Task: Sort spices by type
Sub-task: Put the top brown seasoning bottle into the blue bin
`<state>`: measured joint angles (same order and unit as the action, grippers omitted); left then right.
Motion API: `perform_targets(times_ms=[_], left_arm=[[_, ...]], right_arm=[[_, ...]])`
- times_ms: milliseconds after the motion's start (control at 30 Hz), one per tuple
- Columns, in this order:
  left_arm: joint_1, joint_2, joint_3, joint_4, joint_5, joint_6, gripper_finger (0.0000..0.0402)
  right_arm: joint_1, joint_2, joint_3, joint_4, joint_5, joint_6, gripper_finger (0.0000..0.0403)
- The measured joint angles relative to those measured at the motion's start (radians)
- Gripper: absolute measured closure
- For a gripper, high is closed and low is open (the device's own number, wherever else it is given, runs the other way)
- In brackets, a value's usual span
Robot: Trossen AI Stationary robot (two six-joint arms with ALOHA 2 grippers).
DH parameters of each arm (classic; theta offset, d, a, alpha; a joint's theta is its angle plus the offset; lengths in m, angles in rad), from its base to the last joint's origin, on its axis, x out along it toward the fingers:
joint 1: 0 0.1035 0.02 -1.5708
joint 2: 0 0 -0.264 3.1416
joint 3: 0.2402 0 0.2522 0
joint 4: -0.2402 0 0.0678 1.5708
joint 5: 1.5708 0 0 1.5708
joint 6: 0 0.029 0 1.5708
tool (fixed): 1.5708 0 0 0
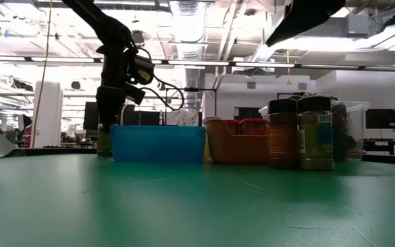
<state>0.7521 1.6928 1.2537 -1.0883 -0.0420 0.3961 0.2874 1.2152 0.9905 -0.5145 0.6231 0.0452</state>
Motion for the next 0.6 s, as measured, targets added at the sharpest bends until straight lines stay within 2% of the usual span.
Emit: perform_targets(times_ms=[300, 600], left_arm=[[0.0, -0.023, 0.0, -0.079, -0.004, 0.026, 0.0201], [-0.031, -0.232, 0.0, -0.145, 0.002, -0.01, 0.0193]], right_arm=[[-0.011, 0.0, 0.0, 0.0, 0.0, -0.005, 0.0129], [-0.026, 0.0, 0.0, 0.012, 0.0, -0.025, 0.0129]])
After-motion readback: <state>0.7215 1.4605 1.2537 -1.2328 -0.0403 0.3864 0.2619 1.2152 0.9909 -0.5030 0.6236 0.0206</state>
